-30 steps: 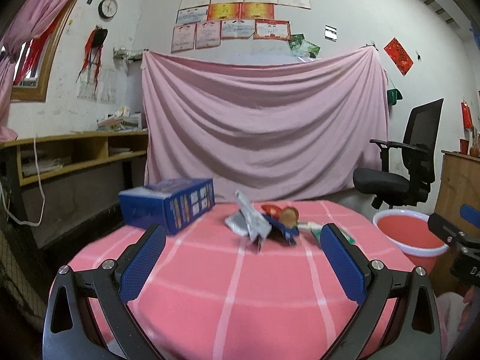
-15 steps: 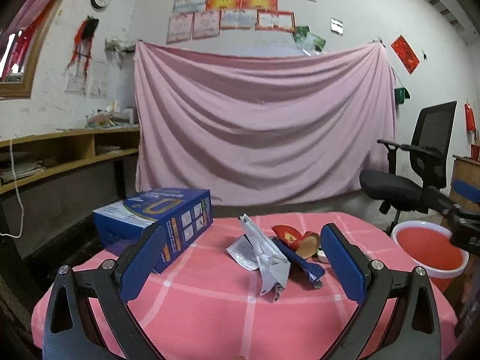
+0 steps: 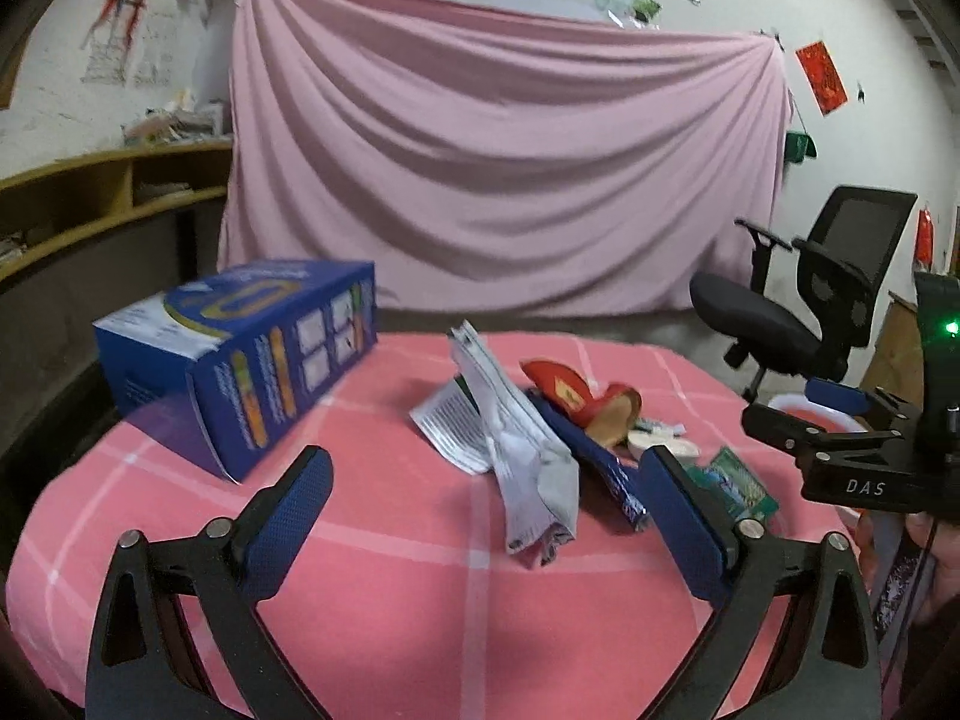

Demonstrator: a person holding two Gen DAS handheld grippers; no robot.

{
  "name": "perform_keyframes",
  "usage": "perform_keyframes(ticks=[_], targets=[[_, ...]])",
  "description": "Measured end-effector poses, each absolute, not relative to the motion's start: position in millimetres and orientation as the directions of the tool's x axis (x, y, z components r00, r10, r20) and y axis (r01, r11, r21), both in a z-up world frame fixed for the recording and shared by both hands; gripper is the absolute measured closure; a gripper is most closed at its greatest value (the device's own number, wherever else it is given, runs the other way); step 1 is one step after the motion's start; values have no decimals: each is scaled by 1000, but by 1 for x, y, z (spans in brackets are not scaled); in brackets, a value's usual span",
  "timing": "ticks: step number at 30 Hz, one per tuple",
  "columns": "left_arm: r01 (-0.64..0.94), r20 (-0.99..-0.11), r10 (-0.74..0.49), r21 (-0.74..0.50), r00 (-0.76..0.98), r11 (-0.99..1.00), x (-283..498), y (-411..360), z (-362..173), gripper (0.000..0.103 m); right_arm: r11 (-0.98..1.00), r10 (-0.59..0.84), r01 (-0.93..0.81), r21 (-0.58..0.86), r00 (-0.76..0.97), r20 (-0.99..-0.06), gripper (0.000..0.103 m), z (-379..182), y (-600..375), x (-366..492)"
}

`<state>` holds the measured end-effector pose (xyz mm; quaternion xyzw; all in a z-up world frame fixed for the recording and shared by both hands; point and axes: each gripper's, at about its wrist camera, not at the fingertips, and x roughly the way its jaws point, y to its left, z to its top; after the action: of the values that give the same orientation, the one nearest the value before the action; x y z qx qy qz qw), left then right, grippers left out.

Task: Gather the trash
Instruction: 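Reach the right tool to the green snack wrapper and grasp it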

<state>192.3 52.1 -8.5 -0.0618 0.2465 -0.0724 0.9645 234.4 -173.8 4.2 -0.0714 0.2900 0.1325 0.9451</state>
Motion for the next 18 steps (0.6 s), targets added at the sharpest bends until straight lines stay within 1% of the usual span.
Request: perform_keyframes(ticks=[2,4,6,7,8,9,10,12,13,14,16,17,18], targets=[[127,-492,-189,-158,850,979,196,48,-10,18,950,222,-309,-46,770,-598,0,0,-174,239],[137,-513,-201,-161,834,977,200,46,-13,21,939,255,-343,-24,741,-621,0,-3,-173,241],[143,-520,-206,-158,829,977,201,44,-13,31,931,275,-366,-8,713,-645,0,-6,-172,244],[141,-523,-202,-154,828,978,202,42,-13,33,926,281,-377,-2,695,-662,0,-9,-170,246],[140,-532,-200,-152,823,978,204,40,-14,39,923,285,-385,1,681,-674,0,-12,-170,248],[140,-545,-201,-151,814,979,207,39,-15,47,920,287,-391,4,667,-687,0,-15,-168,249],[143,-555,-203,-151,807,978,208,39,-16,51,917,290,-399,7,653,-700,0,-17,-166,250],[149,-574,-210,-152,791,977,211,38,-17,64,908,300,-419,11,632,-715,1,-20,-162,250],[154,-578,-214,-152,788,976,212,37,-17,66,904,303,-427,9,625,-720,1,-21,-161,250],[158,-579,-217,-151,786,976,212,37,-16,68,901,302,-434,5,618,-726,3,-22,-159,250],[169,-580,-221,-144,784,975,212,33,-16,70,895,300,-445,-1,606,-737,8,-24,-156,249],[176,-581,-227,-144,782,974,212,33,-16,73,894,299,-449,-2,599,-743,13,-26,-155,250],[180,-583,-230,-144,779,973,213,31,-16,79,892,302,-453,4,590,-749,20,-28,-154,250]])
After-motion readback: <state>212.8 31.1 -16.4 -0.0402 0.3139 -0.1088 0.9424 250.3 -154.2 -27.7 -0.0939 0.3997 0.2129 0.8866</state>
